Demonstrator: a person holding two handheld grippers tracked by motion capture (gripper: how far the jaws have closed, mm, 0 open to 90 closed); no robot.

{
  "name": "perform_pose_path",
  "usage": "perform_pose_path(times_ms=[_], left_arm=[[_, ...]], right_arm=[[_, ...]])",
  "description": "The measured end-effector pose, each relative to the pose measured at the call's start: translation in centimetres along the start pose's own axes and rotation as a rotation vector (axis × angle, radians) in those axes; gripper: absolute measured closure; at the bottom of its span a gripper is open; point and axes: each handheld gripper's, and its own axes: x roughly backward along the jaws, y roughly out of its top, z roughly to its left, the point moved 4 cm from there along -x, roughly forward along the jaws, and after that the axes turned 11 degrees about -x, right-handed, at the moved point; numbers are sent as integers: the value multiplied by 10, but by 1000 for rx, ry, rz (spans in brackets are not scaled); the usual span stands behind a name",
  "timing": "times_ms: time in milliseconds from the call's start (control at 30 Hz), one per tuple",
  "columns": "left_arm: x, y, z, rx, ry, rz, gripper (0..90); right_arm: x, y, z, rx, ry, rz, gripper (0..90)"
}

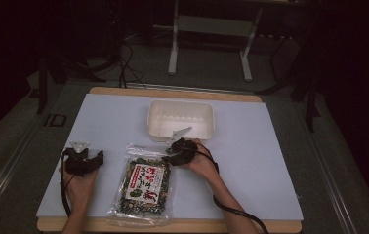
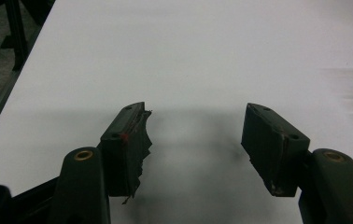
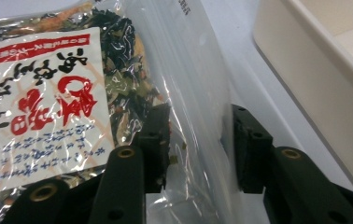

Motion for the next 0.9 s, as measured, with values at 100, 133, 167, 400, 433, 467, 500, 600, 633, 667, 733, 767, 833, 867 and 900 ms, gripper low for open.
perform_pose_path(times_ms=[100, 133, 167, 400, 433, 467, 500, 600, 633, 667, 733, 767, 833, 867, 900], left_arm=[[0, 0, 0, -1, 0, 0, 405], [0, 0, 0, -1, -1, 1, 405], [0, 0, 0, -1, 0, 1, 405], [0, 0, 0, -2, -1, 0, 405], [0, 0, 0, -2, -1, -1, 404], [0, 0, 0, -1, 0, -1, 404], [0, 0, 0, -1, -1, -1, 404], [0, 0, 0, -2, 0, 0, 405], [0, 0, 0, -2, 0, 0, 404], [0, 0, 0, -2, 0, -2, 404], [0, 0, 0, -2, 0, -1, 405], [0, 0, 0, -2, 1, -2, 405], [0, 0, 0, -2, 1, -2, 405], [0, 0, 0, -1, 0, -3, 405], [0, 0, 0, -1, 1, -3, 404]], right_arm=[[-1, 4, -1, -26, 20, -13, 589], [-1, 5, -2, -30, 24, -13, 587], [-1, 7, -2, -33, 29, -15, 583], [-10, 15, 2, -20, 25, -4, 523], [-12, 15, 2, -18, 22, 1, 513], [-13, 16, 2, -20, 22, 4, 508], [-14, 17, 2, -34, 27, 4, 501], [-16, 18, 1, -64, 42, 1, 499], [-17, 18, 0, -78, 54, 4, 505], [-17, 18, -1, -102, 71, 8, 523], [-17, 18, -4, -129, 103, 11, 561], [-17, 18, -5, -141, 111, 11, 583], [-17, 18, -8, -155, 92, 16, 666], [-17, 18, -10, -162, 101, 13, 685], [-18, 18, -11, -170, 91, 18, 716]])
